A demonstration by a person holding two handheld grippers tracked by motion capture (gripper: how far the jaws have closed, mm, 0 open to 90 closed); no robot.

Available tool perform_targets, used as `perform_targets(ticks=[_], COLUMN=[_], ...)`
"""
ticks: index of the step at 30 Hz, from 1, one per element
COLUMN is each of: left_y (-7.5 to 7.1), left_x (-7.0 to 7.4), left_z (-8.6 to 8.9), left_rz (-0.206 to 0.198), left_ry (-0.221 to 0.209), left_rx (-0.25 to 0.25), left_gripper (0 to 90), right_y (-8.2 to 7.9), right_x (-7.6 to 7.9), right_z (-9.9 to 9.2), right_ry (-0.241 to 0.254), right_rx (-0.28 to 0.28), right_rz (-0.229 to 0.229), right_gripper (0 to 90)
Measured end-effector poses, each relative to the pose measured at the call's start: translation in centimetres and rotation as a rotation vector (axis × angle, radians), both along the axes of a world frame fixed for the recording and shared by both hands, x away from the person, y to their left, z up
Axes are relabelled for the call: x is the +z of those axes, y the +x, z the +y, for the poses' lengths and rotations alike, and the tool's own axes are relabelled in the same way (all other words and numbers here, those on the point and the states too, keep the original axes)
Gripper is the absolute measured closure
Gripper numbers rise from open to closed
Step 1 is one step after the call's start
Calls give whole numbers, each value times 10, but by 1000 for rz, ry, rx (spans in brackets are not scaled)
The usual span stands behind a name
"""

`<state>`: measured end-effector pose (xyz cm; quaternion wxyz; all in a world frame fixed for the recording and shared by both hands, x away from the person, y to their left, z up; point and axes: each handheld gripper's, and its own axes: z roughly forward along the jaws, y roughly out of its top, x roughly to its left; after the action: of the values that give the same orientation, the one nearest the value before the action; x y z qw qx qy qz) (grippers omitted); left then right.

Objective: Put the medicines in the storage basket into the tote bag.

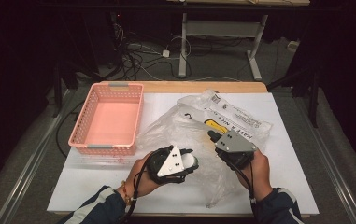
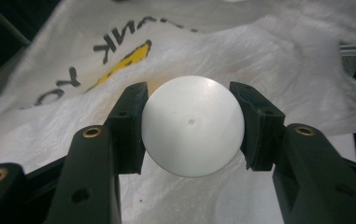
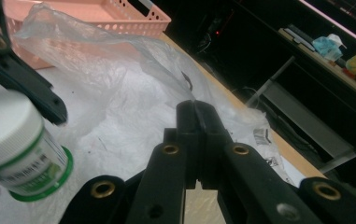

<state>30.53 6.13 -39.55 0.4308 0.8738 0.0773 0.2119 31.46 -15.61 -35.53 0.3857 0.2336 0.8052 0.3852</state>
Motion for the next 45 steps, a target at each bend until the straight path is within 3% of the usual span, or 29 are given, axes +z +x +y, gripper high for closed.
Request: perform_targets(ticks=[11,18,21,27,31,36,40,42,44,45], left_y=[20,32,39,47,54,62,66,67,67,66], left_x=[-20,-36,-41,-49,-55,-59,-57,-55,-52,-50], left_z=[-19,-30,-33,-46,-55,-58,-58,-57,-55,-53], left_rz=[5,21,40,38,64,87,63,64,64,60], left_ry=[45,74,63,94,99,78,71,39,8,4], left_rx=[26,35,45,36,45,70,106,127,134,126], left_gripper=[484,483,483,483,483,482,480,472,377,374], right_y=[-2,-4,-5,-4,-4,-5,-6,-5,-4,-4], right_x=[5,6,5,4,4,5,5,4,2,2], right_z=[1,-1,0,0,0,-1,-1,-3,-4,-4], right_ry=[22,30,32,31,32,36,34,33,30,30], right_rx=[9,18,21,25,22,25,23,19,18,16], right_rz=[-13,-11,-9,-2,-6,-12,-10,-5,0,2], right_gripper=[900,900,900,900,900,900,900,900,900,900])
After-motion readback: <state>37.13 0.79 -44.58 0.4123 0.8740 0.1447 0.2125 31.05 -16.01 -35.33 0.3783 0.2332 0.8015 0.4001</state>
